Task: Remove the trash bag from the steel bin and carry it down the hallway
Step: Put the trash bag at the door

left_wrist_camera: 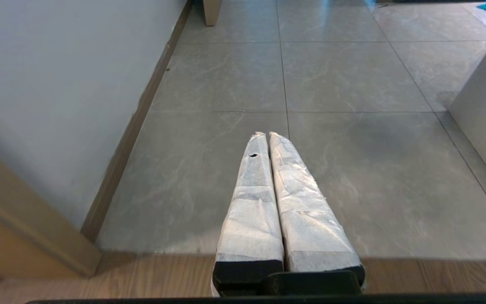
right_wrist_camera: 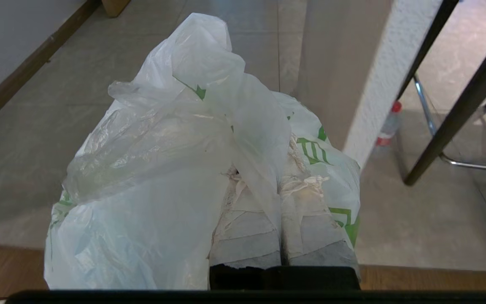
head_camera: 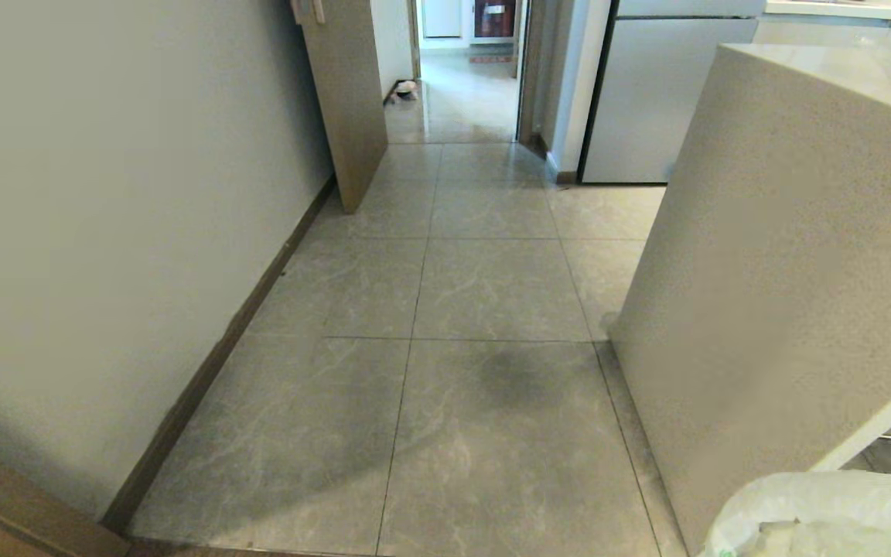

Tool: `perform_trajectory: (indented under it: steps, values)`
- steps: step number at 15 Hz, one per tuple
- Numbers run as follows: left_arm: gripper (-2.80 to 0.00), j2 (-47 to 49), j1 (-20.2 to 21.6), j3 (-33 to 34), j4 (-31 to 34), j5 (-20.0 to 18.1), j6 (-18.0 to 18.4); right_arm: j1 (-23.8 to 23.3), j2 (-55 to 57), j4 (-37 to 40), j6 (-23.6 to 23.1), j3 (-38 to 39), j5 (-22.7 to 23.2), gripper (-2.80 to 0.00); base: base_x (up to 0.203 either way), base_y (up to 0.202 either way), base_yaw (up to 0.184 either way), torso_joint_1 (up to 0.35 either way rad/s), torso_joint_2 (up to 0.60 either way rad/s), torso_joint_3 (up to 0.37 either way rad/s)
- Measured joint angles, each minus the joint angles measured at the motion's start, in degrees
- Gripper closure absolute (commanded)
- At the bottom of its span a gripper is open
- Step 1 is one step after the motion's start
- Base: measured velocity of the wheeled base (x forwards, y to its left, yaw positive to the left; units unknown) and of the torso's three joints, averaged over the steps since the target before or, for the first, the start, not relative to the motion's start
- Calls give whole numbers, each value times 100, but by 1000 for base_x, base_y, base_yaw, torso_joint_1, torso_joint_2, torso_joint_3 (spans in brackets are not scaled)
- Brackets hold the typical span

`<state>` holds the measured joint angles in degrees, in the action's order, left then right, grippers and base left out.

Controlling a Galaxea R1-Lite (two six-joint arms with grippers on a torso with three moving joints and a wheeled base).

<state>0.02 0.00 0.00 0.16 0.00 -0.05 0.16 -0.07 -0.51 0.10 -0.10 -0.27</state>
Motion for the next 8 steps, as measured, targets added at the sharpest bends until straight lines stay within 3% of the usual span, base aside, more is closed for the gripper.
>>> perform_trajectory:
  steps: [8]
  values:
    - [0,0,0,0,2,0,-2,0,0,0,-2,0,0,0,182,0,-3,2,1,3]
